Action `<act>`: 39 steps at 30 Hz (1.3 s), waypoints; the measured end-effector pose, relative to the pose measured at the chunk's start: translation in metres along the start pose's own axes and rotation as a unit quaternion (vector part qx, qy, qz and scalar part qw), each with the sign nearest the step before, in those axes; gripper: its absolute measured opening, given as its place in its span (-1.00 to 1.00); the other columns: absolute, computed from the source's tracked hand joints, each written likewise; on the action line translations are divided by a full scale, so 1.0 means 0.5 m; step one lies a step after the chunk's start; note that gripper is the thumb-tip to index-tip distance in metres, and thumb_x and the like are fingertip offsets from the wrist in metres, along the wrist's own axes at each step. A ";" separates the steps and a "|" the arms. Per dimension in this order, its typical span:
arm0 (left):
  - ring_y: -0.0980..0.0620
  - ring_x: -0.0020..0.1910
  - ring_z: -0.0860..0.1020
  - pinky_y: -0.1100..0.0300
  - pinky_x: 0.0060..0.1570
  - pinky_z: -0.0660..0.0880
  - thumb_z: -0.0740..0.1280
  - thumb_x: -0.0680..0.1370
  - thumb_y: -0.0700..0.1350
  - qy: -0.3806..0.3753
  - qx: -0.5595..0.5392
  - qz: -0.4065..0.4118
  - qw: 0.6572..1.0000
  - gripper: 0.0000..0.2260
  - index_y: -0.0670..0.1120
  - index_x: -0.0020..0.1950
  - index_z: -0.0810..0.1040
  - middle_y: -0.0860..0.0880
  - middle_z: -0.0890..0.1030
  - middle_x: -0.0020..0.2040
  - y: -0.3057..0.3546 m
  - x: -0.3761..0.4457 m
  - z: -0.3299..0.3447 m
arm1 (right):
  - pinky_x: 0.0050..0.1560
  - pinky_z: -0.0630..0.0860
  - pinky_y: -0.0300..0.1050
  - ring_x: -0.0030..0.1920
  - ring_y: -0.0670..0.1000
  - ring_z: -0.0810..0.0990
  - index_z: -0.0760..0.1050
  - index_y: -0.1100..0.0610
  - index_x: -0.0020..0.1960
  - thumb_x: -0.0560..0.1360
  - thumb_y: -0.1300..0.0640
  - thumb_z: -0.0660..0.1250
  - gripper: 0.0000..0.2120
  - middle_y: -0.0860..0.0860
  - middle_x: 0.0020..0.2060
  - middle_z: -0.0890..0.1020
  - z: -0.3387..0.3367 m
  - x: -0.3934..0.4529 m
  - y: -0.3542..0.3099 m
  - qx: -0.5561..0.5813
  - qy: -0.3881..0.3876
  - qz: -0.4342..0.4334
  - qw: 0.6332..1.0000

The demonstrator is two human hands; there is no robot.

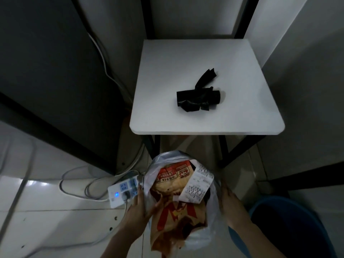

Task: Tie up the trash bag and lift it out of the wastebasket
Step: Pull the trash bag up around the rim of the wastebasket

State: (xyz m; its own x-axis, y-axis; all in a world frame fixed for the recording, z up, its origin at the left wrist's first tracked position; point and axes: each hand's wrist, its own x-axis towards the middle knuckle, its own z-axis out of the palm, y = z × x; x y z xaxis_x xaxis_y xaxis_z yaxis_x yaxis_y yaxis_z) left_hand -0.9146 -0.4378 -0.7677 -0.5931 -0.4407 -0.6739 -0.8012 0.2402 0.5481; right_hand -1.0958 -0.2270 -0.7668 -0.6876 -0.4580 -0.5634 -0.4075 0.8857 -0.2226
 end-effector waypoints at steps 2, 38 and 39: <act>-0.18 0.45 0.18 -0.08 0.36 0.23 0.02 0.11 0.61 0.019 -0.005 -0.005 1.000 0.12 0.07 0.42 -0.43 -0.16 -0.06 0.54 -0.009 0.004 0.003 | 0.29 0.35 -0.05 0.32 0.13 0.40 -0.09 0.20 0.48 0.61 0.13 0.07 -0.47 0.20 0.39 0.33 0.009 0.004 0.005 0.093 -0.020 0.003 0.995; -0.13 0.31 0.41 -0.05 0.22 0.40 0.42 0.42 -0.12 0.138 -0.013 0.088 0.986 -0.13 0.02 0.48 -0.16 -0.15 0.36 0.40 0.015 -0.060 -0.027 | 0.01 0.44 -0.25 0.05 0.02 0.54 -0.05 0.02 0.49 0.48 0.17 0.33 -0.26 0.11 0.06 0.56 -0.031 -0.079 0.034 0.336 0.164 -0.089 0.923; -0.14 0.31 0.40 -0.06 0.23 0.39 0.42 0.43 -0.14 0.146 -0.015 0.093 0.985 -0.14 0.01 0.49 -0.14 -0.15 0.37 0.40 0.015 -0.063 -0.028 | -0.01 0.44 -0.31 0.04 0.03 0.55 -0.06 0.00 0.47 0.48 0.18 0.33 -0.26 0.14 0.05 0.57 -0.035 -0.082 0.032 0.334 0.169 -0.097 0.922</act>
State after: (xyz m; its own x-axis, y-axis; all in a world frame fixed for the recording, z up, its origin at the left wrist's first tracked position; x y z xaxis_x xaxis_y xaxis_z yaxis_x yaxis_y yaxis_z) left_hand -0.9008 -0.4342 -0.7351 -0.6780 -0.6223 -0.3913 -0.6754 0.3173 0.6657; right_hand -1.0844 -0.1952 -0.7334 -0.8347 -0.5109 -0.2056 -0.1592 0.5812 -0.7980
